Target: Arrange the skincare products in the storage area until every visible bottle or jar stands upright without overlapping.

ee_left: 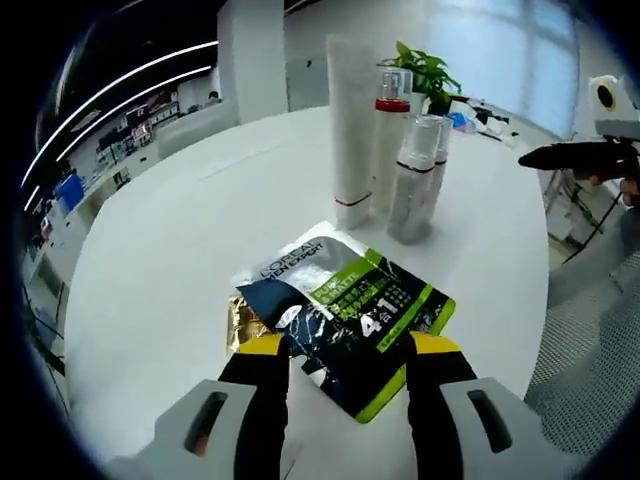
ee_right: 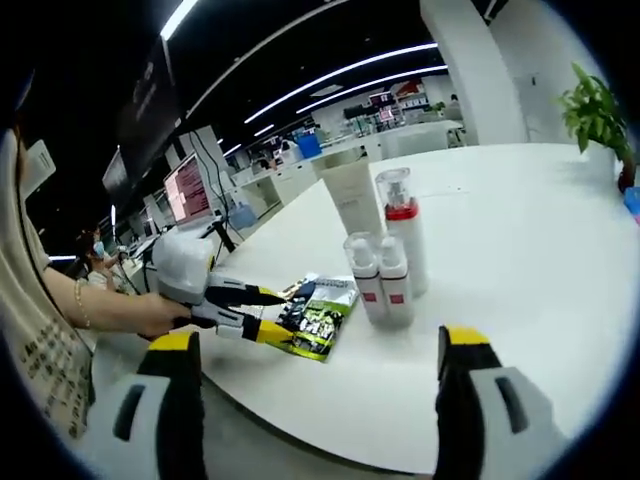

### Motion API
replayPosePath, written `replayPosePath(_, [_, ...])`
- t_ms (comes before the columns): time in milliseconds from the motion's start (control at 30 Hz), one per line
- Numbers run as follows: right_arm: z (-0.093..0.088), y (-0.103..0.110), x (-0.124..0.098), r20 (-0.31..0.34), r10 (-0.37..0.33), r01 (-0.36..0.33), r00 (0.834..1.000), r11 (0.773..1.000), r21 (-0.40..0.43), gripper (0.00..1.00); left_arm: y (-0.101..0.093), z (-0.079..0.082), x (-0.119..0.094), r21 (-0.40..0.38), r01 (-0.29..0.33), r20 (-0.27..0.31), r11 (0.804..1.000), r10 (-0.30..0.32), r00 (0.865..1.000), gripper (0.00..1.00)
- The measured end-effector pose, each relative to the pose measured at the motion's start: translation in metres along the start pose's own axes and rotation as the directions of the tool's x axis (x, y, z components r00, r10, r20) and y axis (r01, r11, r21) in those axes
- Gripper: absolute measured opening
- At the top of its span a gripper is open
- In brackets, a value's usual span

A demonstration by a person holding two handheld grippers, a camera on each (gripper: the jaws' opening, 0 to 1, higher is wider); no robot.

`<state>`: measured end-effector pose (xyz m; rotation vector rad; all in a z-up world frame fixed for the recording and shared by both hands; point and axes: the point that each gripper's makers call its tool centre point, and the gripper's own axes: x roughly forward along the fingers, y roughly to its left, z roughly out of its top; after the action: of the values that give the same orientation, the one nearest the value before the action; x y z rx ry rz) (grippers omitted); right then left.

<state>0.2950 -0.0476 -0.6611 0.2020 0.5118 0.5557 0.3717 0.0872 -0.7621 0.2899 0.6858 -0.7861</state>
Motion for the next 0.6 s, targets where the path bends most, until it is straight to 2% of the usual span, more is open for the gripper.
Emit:
replayPosePath(67, [0.000,0.000,0.000,-0.001,0.000,0.000,1.000,1.000,0.000,0.99,-0.004,-0.001,0.007,0.017,0.011,-0.008,1.000,-0.011,1.000,0.45])
replayPosePath(167, [0.000,0.000,0.000,0.000,-0.003,0.003,1.000,1.000,-0.001,0.99,-0.003,-0.007,0.012,0.046,-0.006,-0.046,0.999,0.008,0.999,0.42])
replayPosePath(267, [0.000,0.000,0.000,0.000,-0.004,0.004,1.000,1.000,-0.002,0.99,-0.002,-0.004,0.016,0.020,-0.015,-0.036,1.000,0.016,0.999,0.44])
replayPosePath(600, [0.000,0.000,0.001,-0.001,-0.007,0.007,1.000,1.000,-0.001,0.99,-0.003,-0.005,0.016,0.013,-0.022,-0.041,1.000,0.023,0.999,0.45])
